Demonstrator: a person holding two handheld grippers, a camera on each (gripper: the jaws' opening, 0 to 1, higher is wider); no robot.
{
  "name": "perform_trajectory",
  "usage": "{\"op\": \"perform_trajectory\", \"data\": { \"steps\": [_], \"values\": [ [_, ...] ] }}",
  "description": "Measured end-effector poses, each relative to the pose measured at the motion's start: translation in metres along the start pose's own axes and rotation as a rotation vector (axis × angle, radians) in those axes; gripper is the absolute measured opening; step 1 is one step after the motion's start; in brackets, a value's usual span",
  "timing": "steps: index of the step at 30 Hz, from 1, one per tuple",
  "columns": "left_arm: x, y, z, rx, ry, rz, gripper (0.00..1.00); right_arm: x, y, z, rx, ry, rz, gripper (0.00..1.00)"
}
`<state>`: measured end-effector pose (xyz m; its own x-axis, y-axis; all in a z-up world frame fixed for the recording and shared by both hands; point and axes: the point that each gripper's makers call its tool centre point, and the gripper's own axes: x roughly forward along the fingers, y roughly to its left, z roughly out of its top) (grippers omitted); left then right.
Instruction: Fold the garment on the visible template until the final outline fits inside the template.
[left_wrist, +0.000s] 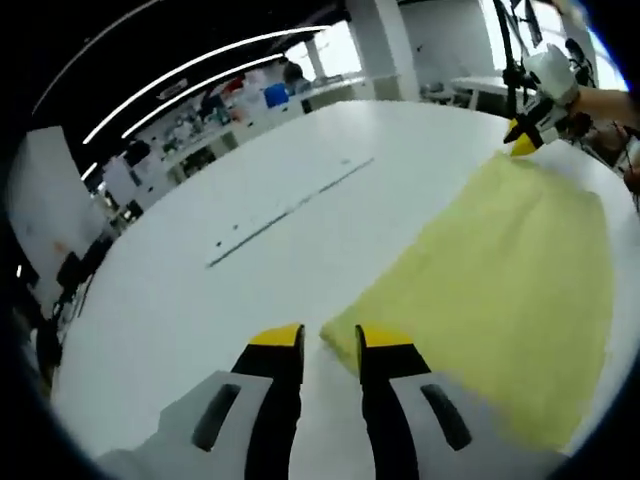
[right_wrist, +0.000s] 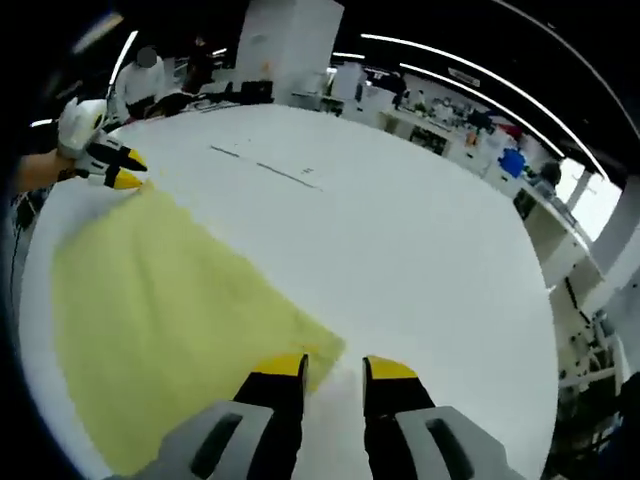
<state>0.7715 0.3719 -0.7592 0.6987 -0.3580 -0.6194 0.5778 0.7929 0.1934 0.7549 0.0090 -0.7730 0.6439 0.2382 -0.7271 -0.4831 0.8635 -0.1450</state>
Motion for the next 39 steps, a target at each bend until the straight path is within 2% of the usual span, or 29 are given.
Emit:
{"op": "perform_trajectory", "data": {
  "steps": [6, 8, 12, 18, 22, 27, 32, 39],
  "values": [
    [-0.015, -0.005, 0.001, -0.084, -0.034, -0.045, 0.35, -0.013, 0.013, 0.006, 0.201, -0.024, 0.085, 0.44],
    [-0.02, -0.008, 0.001, -0.114, -0.044, -0.062, 0.39, -0.018, 0.018, 0.006, 0.24, -0.027, 0.113, 0.51],
    [-0.032, -0.018, -0.006, -0.226, -0.041, -0.108, 0.48, -0.029, 0.027, 0.005, 0.255, -0.026, 0.141, 0.62],
    [-0.056, -0.026, -0.017, -0.226, -0.034, -0.127, 0.55, -0.045, 0.044, -0.004, 0.245, -0.005, 0.172, 0.72],
    [-0.073, -0.036, -0.024, -0.216, -0.029, -0.148, 0.57, -0.058, 0.059, -0.01, 0.23, 0.002, 0.21, 0.78],
    [-0.088, -0.05, -0.031, -0.223, -0.027, -0.171, 0.58, -0.073, 0.072, -0.02, 0.239, 0.014, 0.25, 0.79],
    [-0.098, -0.063, -0.039, -0.243, -0.027, -0.187, 0.56, -0.089, 0.081, -0.035, 0.224, 0.031, 0.261, 0.78],
    [-0.108, -0.078, -0.058, -0.252, -0.006, -0.189, 0.47, -0.1, 0.09, -0.053, 0.236, 0.038, 0.262, 0.72]
  ]
}}
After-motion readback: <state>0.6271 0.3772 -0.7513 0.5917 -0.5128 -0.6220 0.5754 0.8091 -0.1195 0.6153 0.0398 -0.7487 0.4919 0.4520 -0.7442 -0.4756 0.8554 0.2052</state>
